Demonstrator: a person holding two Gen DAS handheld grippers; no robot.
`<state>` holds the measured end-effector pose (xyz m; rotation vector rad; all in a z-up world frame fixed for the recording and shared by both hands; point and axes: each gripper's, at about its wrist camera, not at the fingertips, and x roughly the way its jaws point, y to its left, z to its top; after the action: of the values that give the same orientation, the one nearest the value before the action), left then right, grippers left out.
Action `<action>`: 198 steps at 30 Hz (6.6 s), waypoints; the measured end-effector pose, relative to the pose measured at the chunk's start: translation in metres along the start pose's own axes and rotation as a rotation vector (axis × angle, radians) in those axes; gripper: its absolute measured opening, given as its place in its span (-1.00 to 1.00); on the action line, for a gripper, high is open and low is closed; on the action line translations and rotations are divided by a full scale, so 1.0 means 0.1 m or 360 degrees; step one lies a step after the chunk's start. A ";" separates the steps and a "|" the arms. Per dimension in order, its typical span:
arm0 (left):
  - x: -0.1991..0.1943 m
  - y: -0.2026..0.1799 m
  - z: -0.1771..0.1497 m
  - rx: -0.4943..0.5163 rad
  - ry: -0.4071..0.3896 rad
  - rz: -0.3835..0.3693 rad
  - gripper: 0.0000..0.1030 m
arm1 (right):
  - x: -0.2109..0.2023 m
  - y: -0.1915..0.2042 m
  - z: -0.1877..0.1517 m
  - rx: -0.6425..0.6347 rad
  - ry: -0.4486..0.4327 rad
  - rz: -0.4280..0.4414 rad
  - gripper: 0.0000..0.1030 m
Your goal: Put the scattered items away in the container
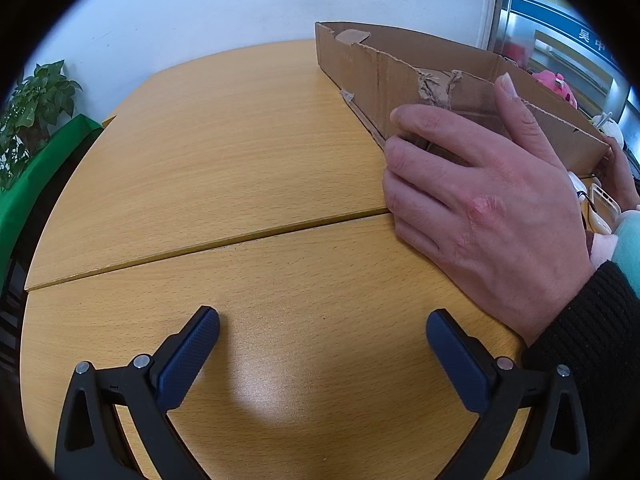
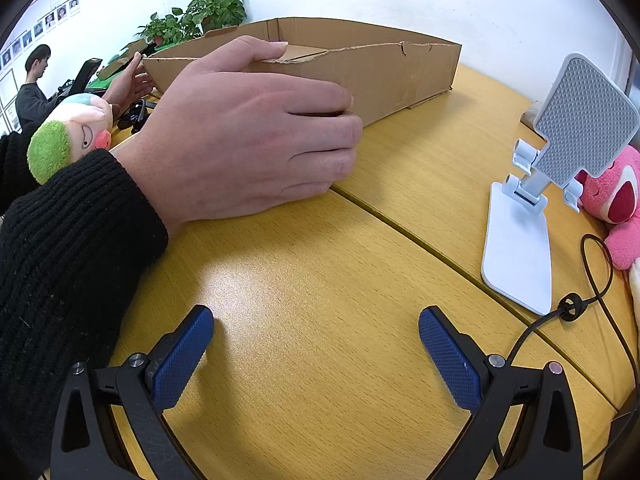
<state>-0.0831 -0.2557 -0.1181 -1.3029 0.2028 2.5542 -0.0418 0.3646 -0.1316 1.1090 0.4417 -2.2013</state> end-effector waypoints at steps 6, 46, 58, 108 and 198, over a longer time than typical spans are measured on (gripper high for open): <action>0.00 0.00 0.00 0.0000 0.0000 0.0000 1.00 | 0.00 0.00 0.00 0.0005 0.0000 -0.0004 1.00; -0.02 -0.05 -0.10 -0.0033 -0.0006 0.0021 1.00 | 0.10 0.13 0.12 0.0171 0.0005 -0.0138 1.00; -0.12 -0.35 -0.25 -0.0154 -0.0007 0.0123 1.00 | 0.05 0.55 0.10 0.0392 0.0010 -0.0291 1.00; -0.69 -1.96 -0.19 -0.0241 -0.0074 -0.0855 0.57 | 0.22 2.81 0.98 0.0056 0.0037 0.0174 0.52; 0.16 -1.09 1.22 -0.0097 0.0039 -0.0225 0.71 | 0.51 1.33 1.75 0.0558 0.0039 -0.0217 0.77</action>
<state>-0.1540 -0.1191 -0.0602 -1.3209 0.0363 2.4442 -0.0807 0.1507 -0.0713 1.3214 0.1456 -2.4506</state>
